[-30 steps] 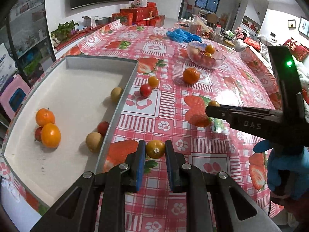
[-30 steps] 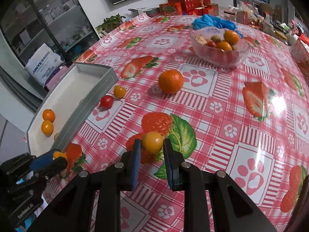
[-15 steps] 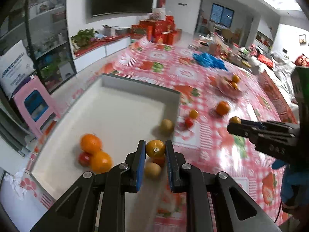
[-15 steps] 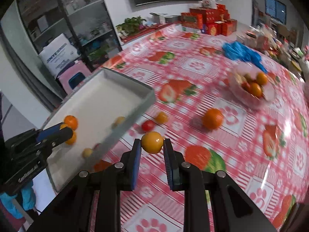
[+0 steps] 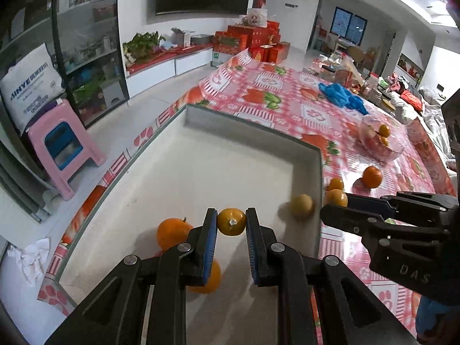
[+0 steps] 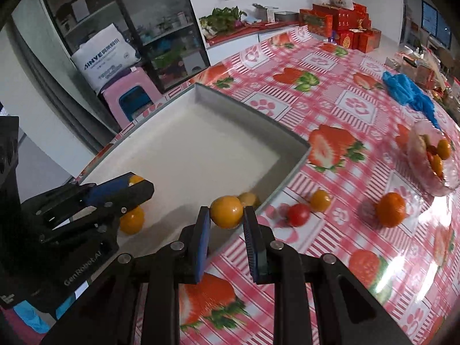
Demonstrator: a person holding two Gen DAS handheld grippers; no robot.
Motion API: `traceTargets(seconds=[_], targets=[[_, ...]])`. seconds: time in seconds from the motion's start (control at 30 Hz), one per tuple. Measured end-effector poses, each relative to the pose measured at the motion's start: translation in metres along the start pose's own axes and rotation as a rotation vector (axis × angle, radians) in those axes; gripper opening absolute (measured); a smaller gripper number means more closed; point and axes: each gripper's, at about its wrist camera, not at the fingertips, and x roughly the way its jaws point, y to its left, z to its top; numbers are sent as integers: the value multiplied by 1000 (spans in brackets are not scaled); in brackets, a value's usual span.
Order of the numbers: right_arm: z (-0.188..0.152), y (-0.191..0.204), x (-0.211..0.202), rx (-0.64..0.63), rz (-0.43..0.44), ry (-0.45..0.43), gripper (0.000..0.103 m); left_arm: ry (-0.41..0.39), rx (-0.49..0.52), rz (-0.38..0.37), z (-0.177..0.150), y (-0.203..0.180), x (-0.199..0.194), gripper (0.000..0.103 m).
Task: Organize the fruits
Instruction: 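Carry both yellow cherry tomatoes over the white tray and open both grippers, then move both open grippers back away from the tray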
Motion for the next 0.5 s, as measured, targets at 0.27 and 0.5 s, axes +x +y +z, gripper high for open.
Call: traceTargets(seconds=[0.27,0.5], targets=[[5,10,19,-3,14,43,26,16,-4,7,-2,10,11,21],[6,13,20,-3,7,40,54,29,1,8,-4,13,13,22]])
